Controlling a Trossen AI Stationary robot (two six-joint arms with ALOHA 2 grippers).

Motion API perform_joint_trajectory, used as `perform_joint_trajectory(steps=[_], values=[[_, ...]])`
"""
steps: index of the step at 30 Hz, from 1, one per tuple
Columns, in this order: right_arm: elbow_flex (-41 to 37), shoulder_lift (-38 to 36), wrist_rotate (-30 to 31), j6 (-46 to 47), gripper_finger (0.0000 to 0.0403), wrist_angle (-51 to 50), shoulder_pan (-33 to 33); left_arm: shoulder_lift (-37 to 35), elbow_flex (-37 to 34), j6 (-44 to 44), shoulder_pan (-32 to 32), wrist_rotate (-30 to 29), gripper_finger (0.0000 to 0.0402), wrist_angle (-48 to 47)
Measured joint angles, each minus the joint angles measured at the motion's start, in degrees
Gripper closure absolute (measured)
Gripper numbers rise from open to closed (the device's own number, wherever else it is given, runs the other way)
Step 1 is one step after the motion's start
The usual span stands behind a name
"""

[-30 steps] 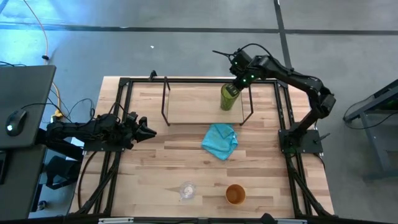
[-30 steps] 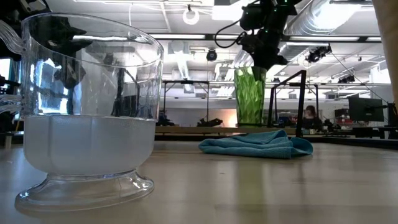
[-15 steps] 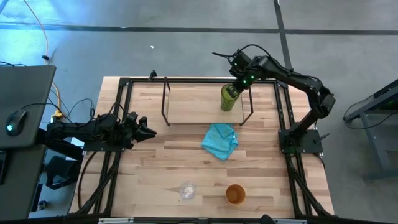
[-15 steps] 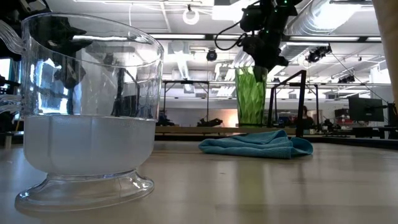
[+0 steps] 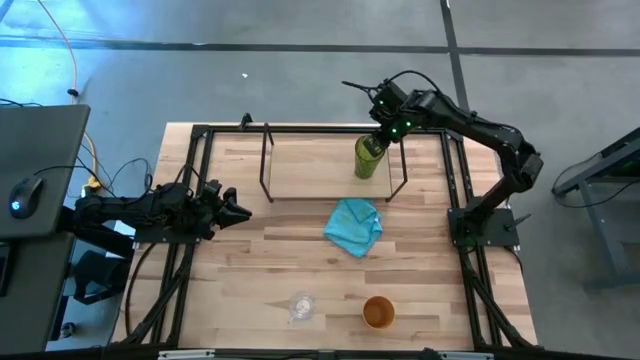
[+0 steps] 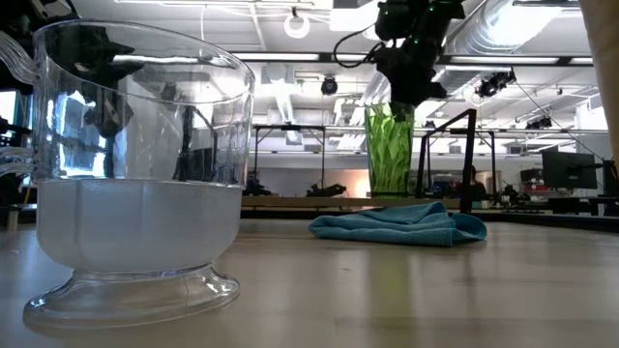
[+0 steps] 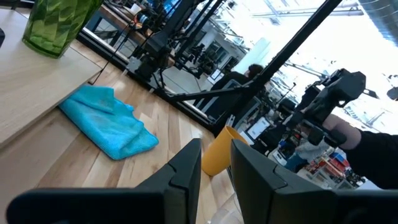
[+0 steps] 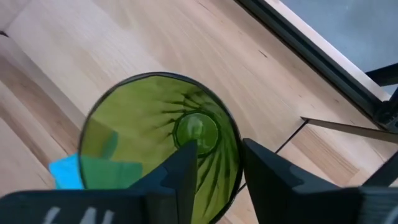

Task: Stack small to large cups/mugs on shelf
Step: Put the yellow cup on the shelf

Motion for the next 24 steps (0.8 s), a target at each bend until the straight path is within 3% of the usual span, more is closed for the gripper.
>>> perform_joint_trajectory(steps=[18,24], values=[[0.1,-14.5,2.7,3.9,0.0284,-1.9,3.8,0.0,0.0,-0.2,0.0,0.0,0.0325,0.1],[0.1,-19.4,-1.7,6.5,0.0284,-10.0,10.2,0.0,0.0,-6.1,0.0,2.5,0.0325,0.9]])
